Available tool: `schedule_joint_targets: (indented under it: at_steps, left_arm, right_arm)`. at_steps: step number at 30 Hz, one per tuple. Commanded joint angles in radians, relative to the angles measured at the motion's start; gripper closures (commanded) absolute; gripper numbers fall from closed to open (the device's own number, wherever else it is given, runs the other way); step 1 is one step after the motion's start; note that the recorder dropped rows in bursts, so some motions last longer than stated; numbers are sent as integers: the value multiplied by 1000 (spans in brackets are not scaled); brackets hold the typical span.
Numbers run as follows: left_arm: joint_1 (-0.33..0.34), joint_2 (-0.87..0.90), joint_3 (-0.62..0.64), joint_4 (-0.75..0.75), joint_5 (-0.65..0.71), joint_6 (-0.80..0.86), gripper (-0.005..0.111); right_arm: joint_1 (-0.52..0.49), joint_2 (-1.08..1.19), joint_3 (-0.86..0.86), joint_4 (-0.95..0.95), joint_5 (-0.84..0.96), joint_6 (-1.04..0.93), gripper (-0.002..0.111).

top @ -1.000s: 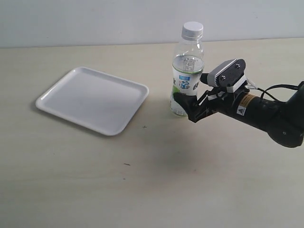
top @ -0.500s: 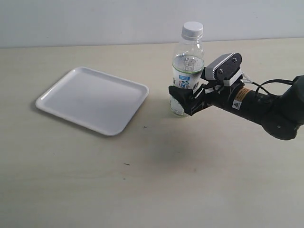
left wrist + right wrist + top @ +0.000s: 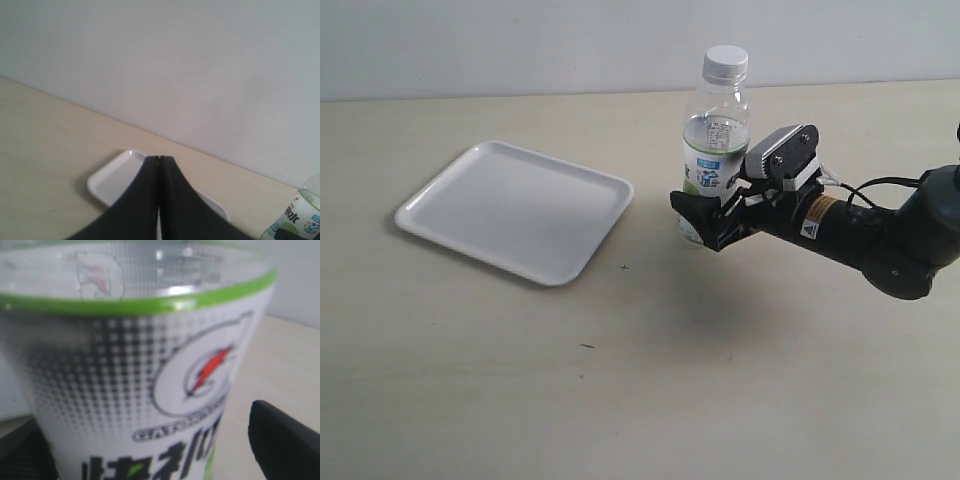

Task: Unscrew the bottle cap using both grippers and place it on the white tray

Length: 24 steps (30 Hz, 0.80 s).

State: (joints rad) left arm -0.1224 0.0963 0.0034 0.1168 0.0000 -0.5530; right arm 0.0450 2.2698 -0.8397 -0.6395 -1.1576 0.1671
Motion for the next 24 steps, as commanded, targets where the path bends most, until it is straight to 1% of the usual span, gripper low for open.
schedule_joint_targets:
  at_steps: [1,4,5,6,10,12,14,16,20,22,24]
  left_arm:
    - [-7,-4,-3,3,-8,-1,107]
    - [-7,-4,-3,3,-8,-1,107]
    - [-7,-4,-3,3,-8,-1,107]
    - [-7,-4,-3,3,-8,-1,107]
    - [-7,-4,-3,3,-8,-1,107]
    - [-7,-4,-3,3,-8,-1,107]
    - [-7,-4,-3,3,-8,-1,107]
    - [-7,-4,-3,3,-8,-1,107]
    - [-7,-4,-3,23,-16,-1,107]
    - [-7,-4,-3,58,-57,-1,107]
    - [-7,-4,-3,62,-113,-1,107]
  right_arm:
    - [1,1,-6,-5,-26,-6,19]
    - [1,1,-6,-7,-26,-6,20]
    - [1,1,-6,-7,-26,1,22]
    - [1,1,-6,-7,-26,24,27]
    - [1,1,-6,-7,-14,117,60]
    - [1,1,-6,-7,-12,131,80]
    - [1,1,-6,-18,-10,131,95]
    - [1,1,-6,-18,-3,131,107]
    - [1,1,-6,-18,-3,74,108]
    - [1,1,-6,-34,-3,14,108]
    - [1,-2,-6,-60,-3,-28,108]
